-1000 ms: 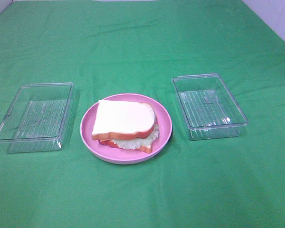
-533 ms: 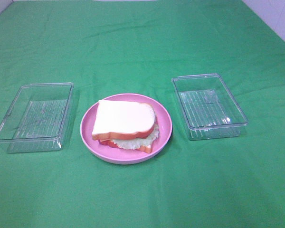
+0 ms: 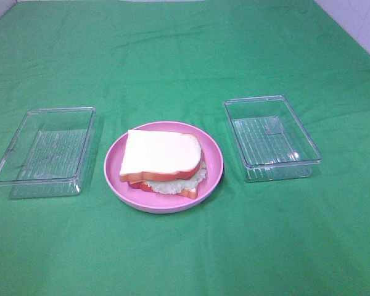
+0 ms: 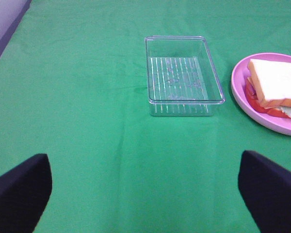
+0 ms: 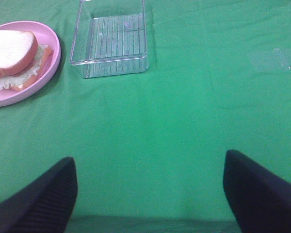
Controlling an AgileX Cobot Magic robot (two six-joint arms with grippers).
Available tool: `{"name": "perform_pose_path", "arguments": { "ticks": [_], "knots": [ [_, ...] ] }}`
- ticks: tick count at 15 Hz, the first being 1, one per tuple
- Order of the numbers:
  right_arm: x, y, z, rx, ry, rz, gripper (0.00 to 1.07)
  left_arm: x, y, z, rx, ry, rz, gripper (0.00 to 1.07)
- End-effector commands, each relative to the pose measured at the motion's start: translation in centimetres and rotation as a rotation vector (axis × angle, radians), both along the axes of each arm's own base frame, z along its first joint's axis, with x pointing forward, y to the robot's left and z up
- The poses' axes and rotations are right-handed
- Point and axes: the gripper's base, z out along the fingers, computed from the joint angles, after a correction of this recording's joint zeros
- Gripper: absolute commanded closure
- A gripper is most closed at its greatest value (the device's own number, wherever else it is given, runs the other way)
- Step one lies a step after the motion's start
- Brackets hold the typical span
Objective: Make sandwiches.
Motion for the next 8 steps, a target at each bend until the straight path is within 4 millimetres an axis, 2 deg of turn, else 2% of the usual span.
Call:
{"name": "perform_pose_path", "arguments": {
  "ticks": [1, 8],
  "knots": [
    [-0.31, -0.01, 0.02, 0.002, -0.045, -0.003, 0.27, -0.11, -0.09, 0.02, -0.008, -0.029, -0.002, 0.09],
    [-0.31, 0.01, 0.03, 0.005, -0.046, -0.001, 0.27, -0.11, -0.09, 0.02, -0.008, -0.029, -0.002, 0.09]
  ]
}}
